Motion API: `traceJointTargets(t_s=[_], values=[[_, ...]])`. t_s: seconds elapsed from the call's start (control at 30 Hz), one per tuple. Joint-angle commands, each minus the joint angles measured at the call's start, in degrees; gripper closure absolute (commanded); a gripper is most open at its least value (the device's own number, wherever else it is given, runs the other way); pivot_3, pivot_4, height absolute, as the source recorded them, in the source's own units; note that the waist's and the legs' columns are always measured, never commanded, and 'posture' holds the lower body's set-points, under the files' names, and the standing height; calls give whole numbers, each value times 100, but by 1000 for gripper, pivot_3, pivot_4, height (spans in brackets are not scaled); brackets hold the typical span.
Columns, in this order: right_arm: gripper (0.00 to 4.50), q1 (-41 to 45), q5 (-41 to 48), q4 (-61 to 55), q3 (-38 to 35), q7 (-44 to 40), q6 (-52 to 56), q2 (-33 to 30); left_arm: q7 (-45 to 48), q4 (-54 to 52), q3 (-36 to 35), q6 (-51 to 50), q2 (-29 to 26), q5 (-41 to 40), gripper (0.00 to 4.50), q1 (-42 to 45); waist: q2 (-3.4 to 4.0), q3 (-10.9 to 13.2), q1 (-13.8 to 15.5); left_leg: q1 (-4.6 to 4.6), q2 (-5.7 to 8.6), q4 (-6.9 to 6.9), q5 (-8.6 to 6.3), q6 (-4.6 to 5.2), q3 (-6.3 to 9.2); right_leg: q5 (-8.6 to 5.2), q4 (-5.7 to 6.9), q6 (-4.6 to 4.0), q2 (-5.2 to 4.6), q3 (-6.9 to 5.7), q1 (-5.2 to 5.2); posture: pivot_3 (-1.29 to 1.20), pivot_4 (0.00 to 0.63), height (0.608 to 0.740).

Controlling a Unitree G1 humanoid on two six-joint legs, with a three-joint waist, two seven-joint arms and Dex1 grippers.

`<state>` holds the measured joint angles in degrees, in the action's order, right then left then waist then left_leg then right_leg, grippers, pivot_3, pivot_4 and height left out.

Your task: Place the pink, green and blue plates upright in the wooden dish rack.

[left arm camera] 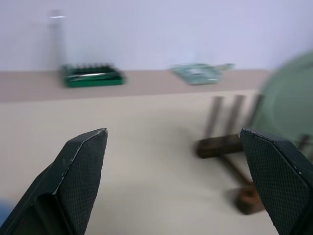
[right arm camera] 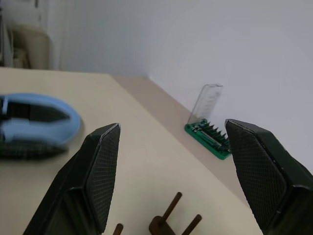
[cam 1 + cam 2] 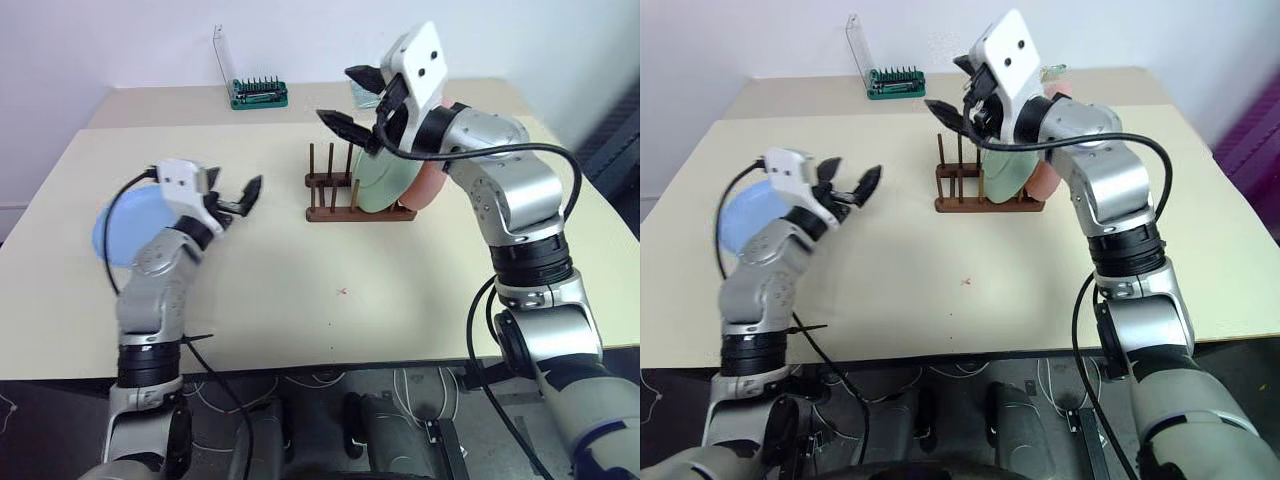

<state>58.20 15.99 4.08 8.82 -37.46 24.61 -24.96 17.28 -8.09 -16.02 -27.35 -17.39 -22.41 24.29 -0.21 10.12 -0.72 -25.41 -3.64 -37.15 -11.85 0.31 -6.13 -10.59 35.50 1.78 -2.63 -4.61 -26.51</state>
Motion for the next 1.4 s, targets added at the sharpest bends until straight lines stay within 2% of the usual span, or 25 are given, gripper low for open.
traceJointTargets(t_s=[0.03,0.13,0.23,0.3,0.57,0.73,0.83,1.07,1.2,1.33,1.4], values=[[1013,44,-121,-185,0,-90,-222,122,-426,-382,-447,-135,-60,-159,46,-39,0,0,6,0,0,0,0,0,0,0,0,-1,0,0,0,0,150,730],[1013,-1,-266,-242,147,-172,-317,229,-1367,-427,-1005,-366,31,-97,46,41,-1,0,8,0,0,-3,0,0,2,1,0,-2,-1,-2,3,0,150,730],[1013,-142,-352,-395,351,-317,-400,348,-3120,-336,-1942,-1105,248,125,46,232,-7,-1,7,0,0,-3,0,0,5,0,-1,2,-3,-3,5,0,150,730],[1013,-202,-387,-449,410,-372,-408,427,-3666,-352,-2321,-1566,349,62,46,253,-10,-2,-8,1,0,-2,0,0,7,-1,0,4,-3,-3,5,0,150,730],[1013,-610,-446,-767,625,-559,-287,600,-4229,-479,-2858,-2654,540,-354,46,332,-66,-17,30,0,0,-6,2,-7,14,8,-1,-15,-7,-19,13,0,150,730],[1013,-817,-530,-900,659,-567,-223,599,-4297,-215,-3377,-3066,793,-1043,46,592,-70,-17,13,0,1,-4,1,-7,14,9,-4,-16,-12,-19,12,0,150,730],[1013,-901,-606,-943,660,-542,-198,597,-4641,14,-3656,-3043,810,-1102,900,785,-72,-17,9,0,1,-4,2,-7,15,9,-4,-16,-11,-20,12,0,150,730],[1013,-1046,-781,-992,656,-485,-186,585,-4762,143,-3575,-2871,738,-1197,4405,1023,-75,-17,16,0,2,-2,1,-8,14,9,-4,-16,-10,-20,11,0,150,730],[1013,-1063,-1108,-879,756,-459,-466,493,-4158,-156,-2675,-2585,540,-1065,4467,1233,-85,-12,31,-2,3,-4,2,-10,13,9,-5,-17,-11,-21,12,0,150,730],[1013,-994,-1596,-572,1052,-595,-1198,348,-3747,-645,-1746,-2334,607,-1105,4467,1717,-105,-6,77,-5,4,-4,3,-14,12,3,-12,-27,-14,-22,13,0,150,730],[478,-873,-1965,-313,1236,-522,-1752,329,-3811,-735,-1398,-2414,688,-1023,4500,1927,-105,-6,71,-4,4,-1,3,-14,6,3,-18,-30,-17,-20,13,0,150,730]])
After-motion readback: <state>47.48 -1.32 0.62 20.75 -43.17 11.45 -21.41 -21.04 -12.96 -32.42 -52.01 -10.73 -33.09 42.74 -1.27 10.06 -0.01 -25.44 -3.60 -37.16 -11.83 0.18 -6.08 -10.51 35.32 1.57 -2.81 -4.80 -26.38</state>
